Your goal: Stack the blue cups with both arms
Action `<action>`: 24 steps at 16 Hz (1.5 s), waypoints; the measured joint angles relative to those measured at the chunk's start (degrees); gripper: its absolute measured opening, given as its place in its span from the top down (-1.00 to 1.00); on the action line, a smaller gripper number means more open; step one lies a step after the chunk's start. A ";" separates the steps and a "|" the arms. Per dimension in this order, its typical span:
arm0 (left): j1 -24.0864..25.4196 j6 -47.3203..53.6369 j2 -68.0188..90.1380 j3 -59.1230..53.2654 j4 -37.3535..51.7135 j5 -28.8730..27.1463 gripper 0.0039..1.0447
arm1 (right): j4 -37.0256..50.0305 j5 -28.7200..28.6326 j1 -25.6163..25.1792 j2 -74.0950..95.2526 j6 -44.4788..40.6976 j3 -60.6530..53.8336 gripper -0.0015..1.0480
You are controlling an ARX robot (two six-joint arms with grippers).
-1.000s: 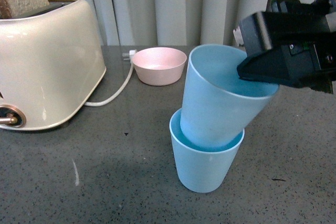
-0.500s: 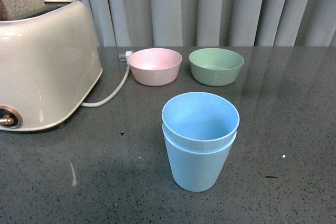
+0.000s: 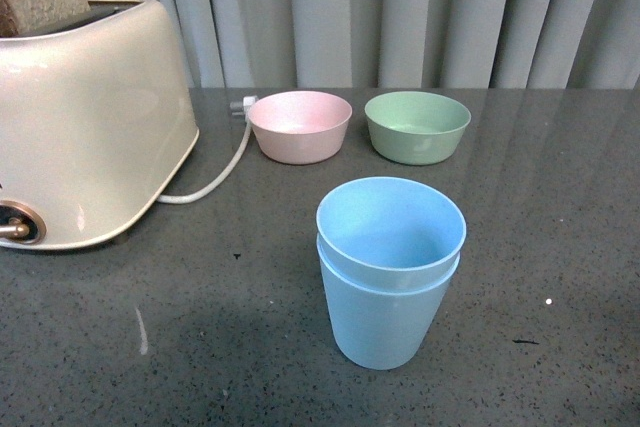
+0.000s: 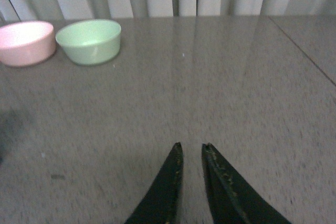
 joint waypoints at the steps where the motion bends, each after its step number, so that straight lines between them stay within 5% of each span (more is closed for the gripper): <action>1: -0.02 0.00 0.00 0.00 0.09 0.04 -0.88 | -1.27 0.02 0.00 -2.56 -0.04 -1.20 0.77; 4: -0.04 0.00 0.00 0.00 0.13 0.07 -0.88 | -2.45 0.02 -0.02 -8.33 -0.26 -2.08 0.97; 12: -0.04 0.00 0.00 0.00 0.11 0.07 -0.88 | -2.60 -0.02 0.00 -17.73 -0.63 -3.08 0.96; 17: -0.04 0.02 0.00 0.00 0.07 0.07 -0.88 | -14.60 -0.20 0.00 -29.79 -0.63 -3.19 0.97; 24: -0.04 0.00 0.00 0.00 0.11 0.07 -0.88 | -15.63 -0.17 0.00 -29.75 -0.68 -3.19 0.95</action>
